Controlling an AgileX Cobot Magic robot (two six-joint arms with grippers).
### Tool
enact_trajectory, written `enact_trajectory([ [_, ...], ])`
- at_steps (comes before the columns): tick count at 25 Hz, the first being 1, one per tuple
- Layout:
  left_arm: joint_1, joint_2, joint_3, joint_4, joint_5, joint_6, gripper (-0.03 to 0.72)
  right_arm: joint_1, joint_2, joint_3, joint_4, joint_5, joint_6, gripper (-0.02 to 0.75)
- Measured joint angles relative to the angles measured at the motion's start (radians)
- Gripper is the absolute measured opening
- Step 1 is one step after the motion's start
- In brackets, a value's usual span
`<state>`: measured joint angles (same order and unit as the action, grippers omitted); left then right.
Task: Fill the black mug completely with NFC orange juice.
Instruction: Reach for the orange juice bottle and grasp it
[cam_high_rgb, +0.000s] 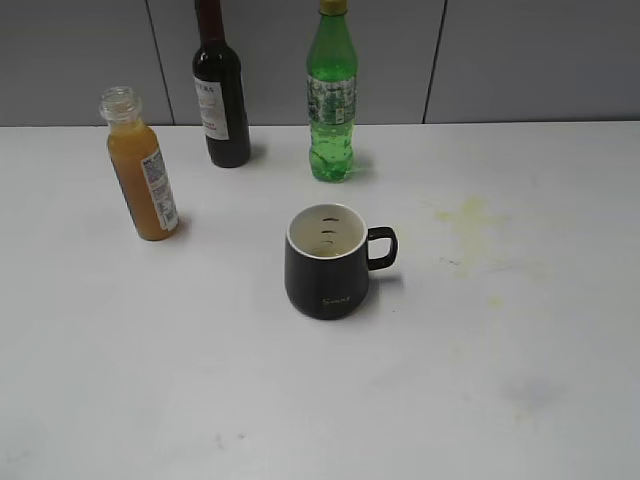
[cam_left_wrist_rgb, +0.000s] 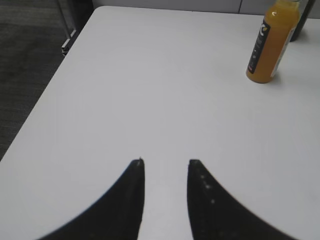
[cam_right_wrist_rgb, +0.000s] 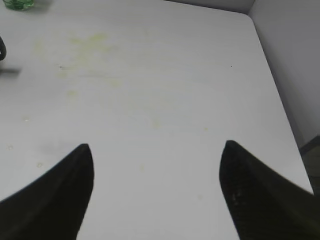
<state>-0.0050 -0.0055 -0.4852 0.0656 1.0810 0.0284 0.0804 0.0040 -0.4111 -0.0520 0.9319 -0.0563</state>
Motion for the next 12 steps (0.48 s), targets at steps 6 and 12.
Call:
enact_trajectory([
  [6,0.000,0.000,0.000,0.000,0.000,0.000,0.237,-0.017,-0.007,0.002,0.006,0.004,-0.020,0.594],
  [12,0.000,0.000,0.000,0.001,0.000,-0.001,0.237,-0.017,-0.007,0.002,0.007,0.004,-0.021,0.594],
])
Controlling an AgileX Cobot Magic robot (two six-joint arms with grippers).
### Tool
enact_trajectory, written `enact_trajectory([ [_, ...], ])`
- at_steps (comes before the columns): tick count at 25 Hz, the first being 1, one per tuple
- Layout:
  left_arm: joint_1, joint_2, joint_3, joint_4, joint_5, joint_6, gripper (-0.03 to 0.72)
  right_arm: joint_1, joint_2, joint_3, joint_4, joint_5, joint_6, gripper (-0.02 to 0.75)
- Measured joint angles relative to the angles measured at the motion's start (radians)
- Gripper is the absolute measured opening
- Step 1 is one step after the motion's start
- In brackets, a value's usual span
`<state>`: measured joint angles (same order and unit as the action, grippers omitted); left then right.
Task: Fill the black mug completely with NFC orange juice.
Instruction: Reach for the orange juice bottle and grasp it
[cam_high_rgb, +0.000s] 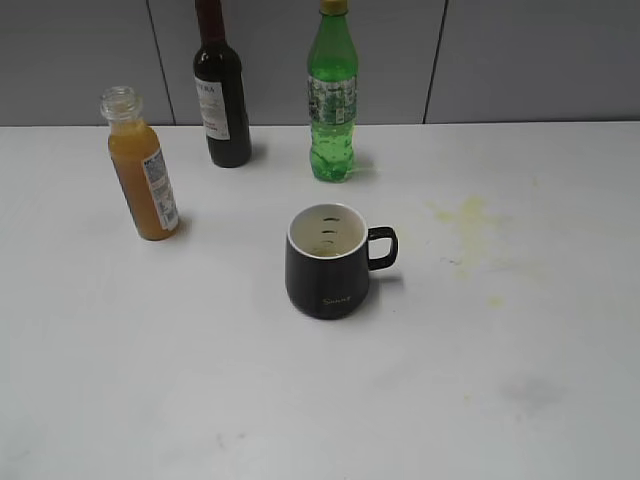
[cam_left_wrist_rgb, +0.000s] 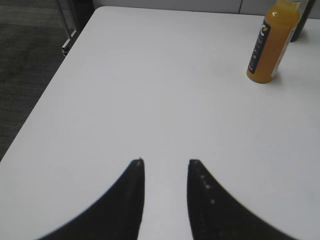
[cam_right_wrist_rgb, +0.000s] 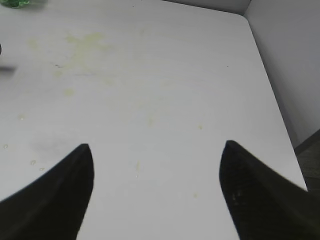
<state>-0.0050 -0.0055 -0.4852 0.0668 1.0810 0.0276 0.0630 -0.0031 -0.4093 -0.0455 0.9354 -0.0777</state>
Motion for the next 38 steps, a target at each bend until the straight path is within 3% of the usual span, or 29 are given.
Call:
enact_trajectory([
  [38,0.000,0.000,0.000,-0.001,0.000,0.000,0.237,0.000,0.000,0.000,0.018,0.003,0.001,0.594],
])
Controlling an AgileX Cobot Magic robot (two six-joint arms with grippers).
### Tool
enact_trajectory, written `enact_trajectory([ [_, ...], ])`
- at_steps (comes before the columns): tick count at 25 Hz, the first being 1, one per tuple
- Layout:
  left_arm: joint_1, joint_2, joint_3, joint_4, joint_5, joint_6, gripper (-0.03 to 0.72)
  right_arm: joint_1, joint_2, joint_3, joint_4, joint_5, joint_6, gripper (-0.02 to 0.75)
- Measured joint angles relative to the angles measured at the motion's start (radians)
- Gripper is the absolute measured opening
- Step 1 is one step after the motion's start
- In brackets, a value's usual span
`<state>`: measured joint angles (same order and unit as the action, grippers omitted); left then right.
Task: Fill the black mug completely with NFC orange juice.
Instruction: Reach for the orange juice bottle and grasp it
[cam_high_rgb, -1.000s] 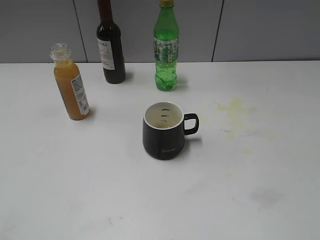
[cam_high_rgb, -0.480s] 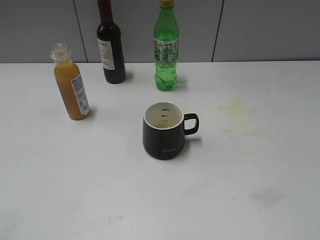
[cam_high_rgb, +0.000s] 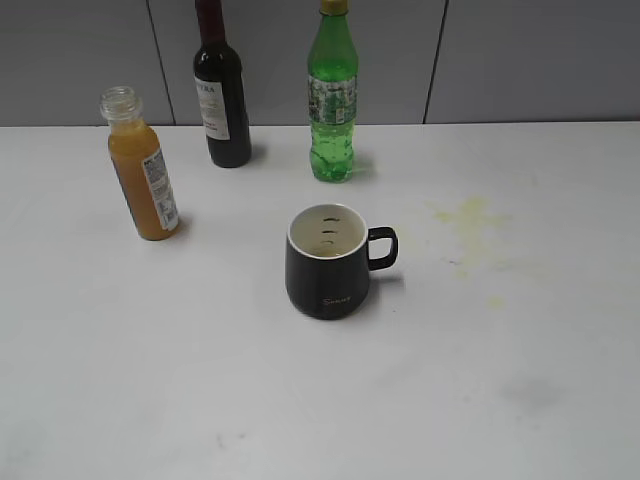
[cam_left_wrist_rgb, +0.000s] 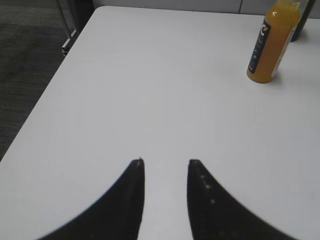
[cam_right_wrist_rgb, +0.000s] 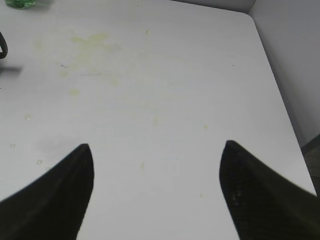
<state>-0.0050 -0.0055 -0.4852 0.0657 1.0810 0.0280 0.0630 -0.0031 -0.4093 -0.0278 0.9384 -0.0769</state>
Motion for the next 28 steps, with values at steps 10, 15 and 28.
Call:
enact_trajectory([
  [10,0.000,0.000,0.000,0.001,0.000,0.000,0.237,0.000,0.000,0.000,0.000,0.001,0.000,0.594],
  [15,0.000,0.000,0.000,0.000,0.000,0.000,0.237,0.000,0.000,0.000,0.000,0.001,0.000,0.594],
  [28,0.000,0.000,0.000,-0.011,0.000,-0.001,0.491,0.000,0.000,0.000,0.000,0.001,0.000,0.594],
])
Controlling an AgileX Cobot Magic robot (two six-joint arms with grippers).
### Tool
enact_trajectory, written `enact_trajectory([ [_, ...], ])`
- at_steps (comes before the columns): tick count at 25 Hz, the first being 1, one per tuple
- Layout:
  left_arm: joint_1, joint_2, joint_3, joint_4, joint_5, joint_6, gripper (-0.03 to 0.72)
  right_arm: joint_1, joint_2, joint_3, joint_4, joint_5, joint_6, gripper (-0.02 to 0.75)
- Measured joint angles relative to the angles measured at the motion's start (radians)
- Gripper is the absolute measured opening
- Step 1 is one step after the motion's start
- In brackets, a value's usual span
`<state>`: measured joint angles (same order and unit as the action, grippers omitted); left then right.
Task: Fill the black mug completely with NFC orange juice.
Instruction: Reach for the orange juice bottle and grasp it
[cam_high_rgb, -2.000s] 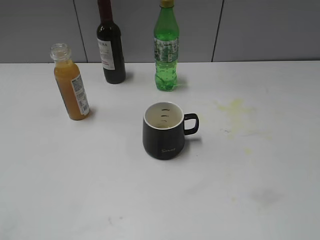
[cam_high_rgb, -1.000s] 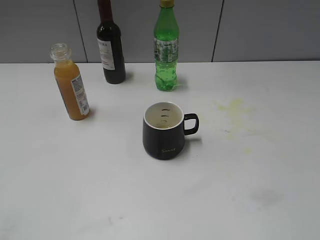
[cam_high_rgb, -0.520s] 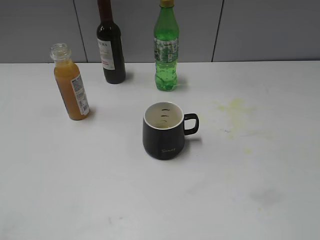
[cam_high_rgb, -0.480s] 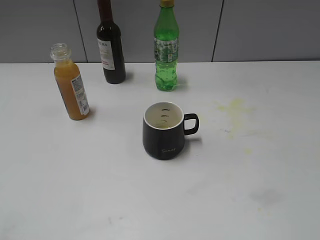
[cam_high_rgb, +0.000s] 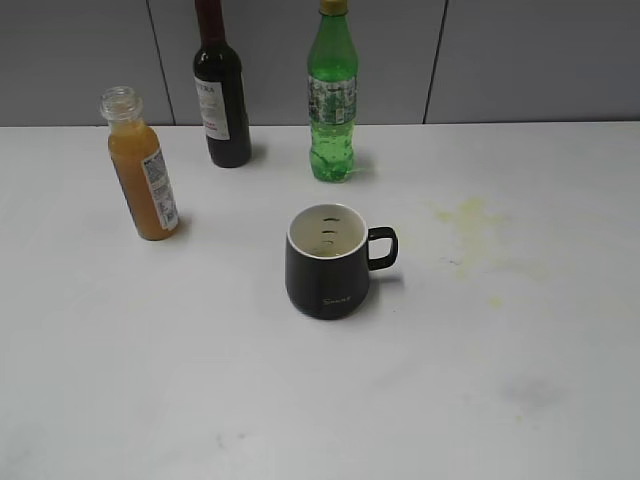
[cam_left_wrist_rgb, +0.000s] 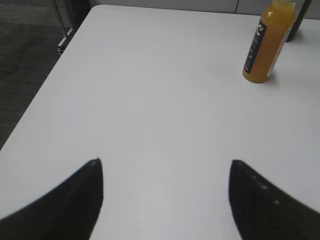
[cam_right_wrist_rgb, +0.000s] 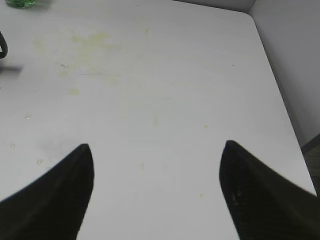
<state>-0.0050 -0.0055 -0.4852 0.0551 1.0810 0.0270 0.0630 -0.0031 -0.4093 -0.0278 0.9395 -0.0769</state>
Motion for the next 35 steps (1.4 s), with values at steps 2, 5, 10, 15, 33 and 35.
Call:
enact_trajectory([
  [2,0.000,0.000,0.000,-0.004,0.000,0.000,0.615,0.000,0.000,0.000,0.000,0.000,0.000,0.594],
  [5,0.000,0.000,0.000,-0.009,0.000,0.001,0.675,0.000,0.000,0.000,0.000,0.000,0.000,0.594],
  [10,0.000,0.000,0.000,-0.012,0.000,0.001,0.687,0.000,0.000,0.000,0.000,0.000,0.000,0.594],
  [15,0.000,0.000,0.000,-0.029,-0.003,0.000,0.685,0.000,0.000,0.000,0.000,0.000,0.000,0.594],
  [33,-0.076,0.464,-0.023,-0.039,-0.769,0.092,0.684,0.000,0.000,0.000,0.000,0.000,0.000,0.594],
  [35,-0.087,0.536,-0.017,-0.042,-0.868,0.095,0.683,0.000,0.000,0.000,0.000,0.000,0.000,0.594],
])
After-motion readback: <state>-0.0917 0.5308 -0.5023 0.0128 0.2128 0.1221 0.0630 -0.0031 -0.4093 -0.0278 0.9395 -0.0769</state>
